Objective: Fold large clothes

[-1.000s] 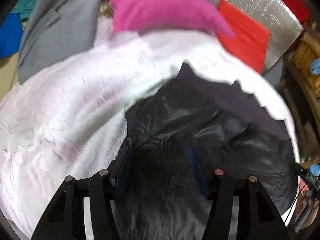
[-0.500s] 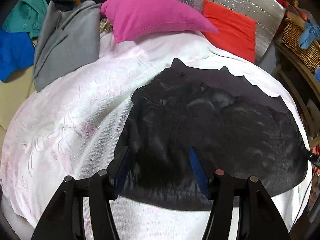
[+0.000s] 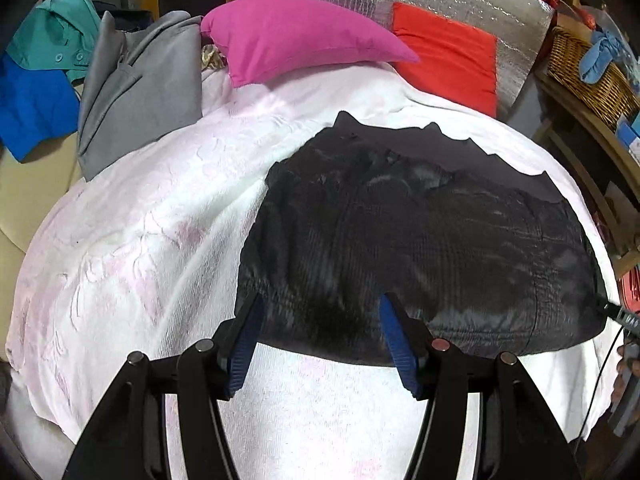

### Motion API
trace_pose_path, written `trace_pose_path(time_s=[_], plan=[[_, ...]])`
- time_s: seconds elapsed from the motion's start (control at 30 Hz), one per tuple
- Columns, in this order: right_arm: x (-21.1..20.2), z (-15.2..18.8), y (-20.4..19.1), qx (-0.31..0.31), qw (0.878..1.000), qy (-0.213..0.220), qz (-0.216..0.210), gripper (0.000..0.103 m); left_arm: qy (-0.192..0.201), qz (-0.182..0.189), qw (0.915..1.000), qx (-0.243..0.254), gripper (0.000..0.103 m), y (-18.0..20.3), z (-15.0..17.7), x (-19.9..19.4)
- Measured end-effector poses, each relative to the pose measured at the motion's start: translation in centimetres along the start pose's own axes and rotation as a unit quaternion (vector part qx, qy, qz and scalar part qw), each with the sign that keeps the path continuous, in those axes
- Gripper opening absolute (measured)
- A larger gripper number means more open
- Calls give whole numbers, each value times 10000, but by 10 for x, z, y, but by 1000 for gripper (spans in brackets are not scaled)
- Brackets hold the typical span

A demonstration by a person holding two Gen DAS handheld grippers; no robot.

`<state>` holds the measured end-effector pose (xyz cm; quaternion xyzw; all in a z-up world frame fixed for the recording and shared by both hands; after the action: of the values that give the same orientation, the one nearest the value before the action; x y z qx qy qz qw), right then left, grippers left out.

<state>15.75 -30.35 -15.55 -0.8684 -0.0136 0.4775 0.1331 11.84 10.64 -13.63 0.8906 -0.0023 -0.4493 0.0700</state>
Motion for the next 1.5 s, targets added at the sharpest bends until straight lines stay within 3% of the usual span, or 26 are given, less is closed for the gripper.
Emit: trace_pose_path(time_s=[0.1,0.2,0.3,0.43,0.57,0.7,0.73,0.77,0.83,1.03,1.17,1.2,1.23,1.27,1.3,1.4,1.5], plan=[[-16,-10,7,246,9991,168,-301,85,-89,243,9991,-324,62,-14,-4,8],[-27,-23,40,586,9972,313,-350,85,-159,518,9945,-893,73,-37,-12,19],[-18,-33,79,1100,9926,281,-425,85,-340,808,9875,-1310,74,-54,-23,38],[5,-39,113,1804,9783,64,-1016,85,-558,1195,9793,-1534,74,-58,-35,64],[29,-51,104,1735,9744,-165,-1421,85,-693,1507,9733,-1586,74,-50,-49,88],[60,-54,78,1494,9744,-438,-1623,85,-908,1576,9744,-1324,74,-33,-51,108],[62,-54,67,1313,9739,-489,-1788,79,-938,1576,9747,-1276,74,-31,-50,110],[64,-54,59,1133,9758,-519,-1795,67,-974,1626,9746,-1191,74,-26,-49,113],[66,-52,52,810,9838,-536,-1510,62,-945,1654,9758,-1069,74,-22,-49,115],[73,-55,57,1022,9784,-638,-1682,63,-877,1837,9722,-1159,71,-26,-54,119],[79,-56,53,1005,9790,-631,-1658,62,-930,1933,9707,-1085,80,-19,-56,123],[77,-56,53,893,9813,-638,-1583,57,-913,1862,9727,-1045,78,-17,-56,123],[75,-56,46,678,9845,-670,-1473,41,-889,1625,9790,-856,50,-15,-56,125],[72,-58,41,529,9870,-686,-1352,28,-926,1610,9801,-696,40,-10,-57,124],[67,-62,36,338,9905,-676,-1149,24,-960,1607,9800,-677,29,-8,-58,122],[49,-76,22,99,9940,-618,-897,17,-881,1202,9874,-523,19,2,-76,105],[3,-100,3,-102,9950,-219,-964,12,-483,1175,9917,-208,17,17,-99,63]])
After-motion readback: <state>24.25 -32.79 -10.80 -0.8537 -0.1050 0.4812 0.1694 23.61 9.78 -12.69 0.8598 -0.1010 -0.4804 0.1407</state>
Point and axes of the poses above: each gripper's, at about its wrist camera, not at the fingertips, and x roughly the way its jaws point, y to its right, z to its underside, the point moved 9 cm from there along x, roughly the way its jaws point, and after that the axes turned 2 degrees about z, right-handed, at the moved point
